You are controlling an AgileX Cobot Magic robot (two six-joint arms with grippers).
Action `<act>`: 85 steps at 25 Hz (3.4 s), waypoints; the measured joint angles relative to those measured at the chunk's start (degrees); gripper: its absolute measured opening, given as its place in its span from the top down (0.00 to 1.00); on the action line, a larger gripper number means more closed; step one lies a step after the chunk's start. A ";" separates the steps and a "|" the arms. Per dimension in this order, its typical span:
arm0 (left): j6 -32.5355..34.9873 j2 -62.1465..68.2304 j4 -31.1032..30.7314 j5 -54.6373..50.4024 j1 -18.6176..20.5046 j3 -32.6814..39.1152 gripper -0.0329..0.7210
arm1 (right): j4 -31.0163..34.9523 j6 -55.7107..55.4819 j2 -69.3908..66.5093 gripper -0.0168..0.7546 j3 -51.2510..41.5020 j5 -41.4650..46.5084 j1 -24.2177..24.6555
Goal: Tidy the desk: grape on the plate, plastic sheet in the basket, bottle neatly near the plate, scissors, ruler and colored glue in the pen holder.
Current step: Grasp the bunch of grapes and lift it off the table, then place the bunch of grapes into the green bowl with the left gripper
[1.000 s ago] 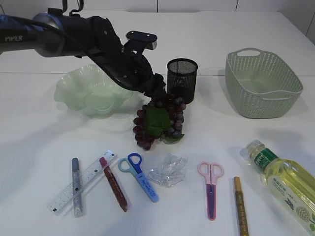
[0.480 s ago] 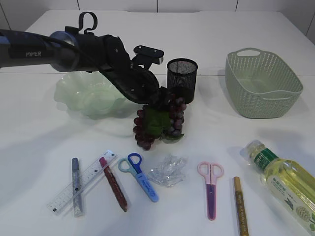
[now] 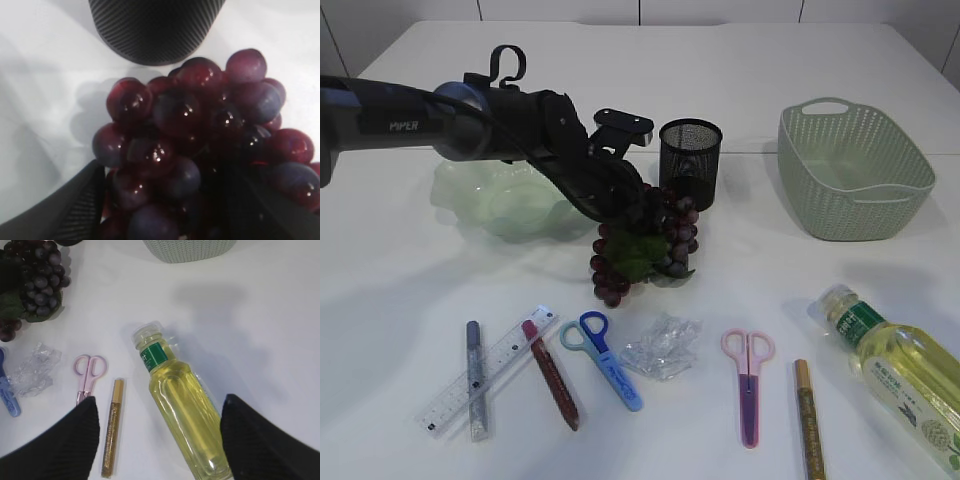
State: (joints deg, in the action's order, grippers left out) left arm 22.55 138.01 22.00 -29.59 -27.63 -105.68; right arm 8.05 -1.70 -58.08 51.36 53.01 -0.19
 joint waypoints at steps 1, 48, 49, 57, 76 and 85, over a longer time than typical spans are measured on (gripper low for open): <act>0.00 0.10 0.00 0.05 0.00 0.00 0.25 | 0.00 0.00 0.00 0.22 0.00 0.00 0.00; 0.00 -10.68 -2.26 -12.23 0.00 -0.37 0.87 | 0.33 0.86 0.00 0.22 0.00 0.44 0.00; 0.00 -11.52 -2.37 -12.66 0.00 -0.37 0.87 | 0.33 0.86 0.00 0.22 0.00 0.44 0.00; 0.00 -18.34 -4.06 -14.55 0.00 -0.37 0.87 | 0.33 0.93 0.00 0.22 0.00 0.44 0.00; -1.64 -30.32 -11.16 -14.38 6.59 -0.26 0.87 | 0.33 1.70 0.00 0.22 0.00 0.44 0.00; -2.44 -29.45 -11.81 -9.44 16.35 -0.26 0.87 | 0.33 1.70 0.00 0.22 0.00 0.84 0.00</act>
State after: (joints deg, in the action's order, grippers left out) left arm 20.11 108.55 10.19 -39.04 -11.28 -105.94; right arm 8.38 0.00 -58.08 51.36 53.85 -0.19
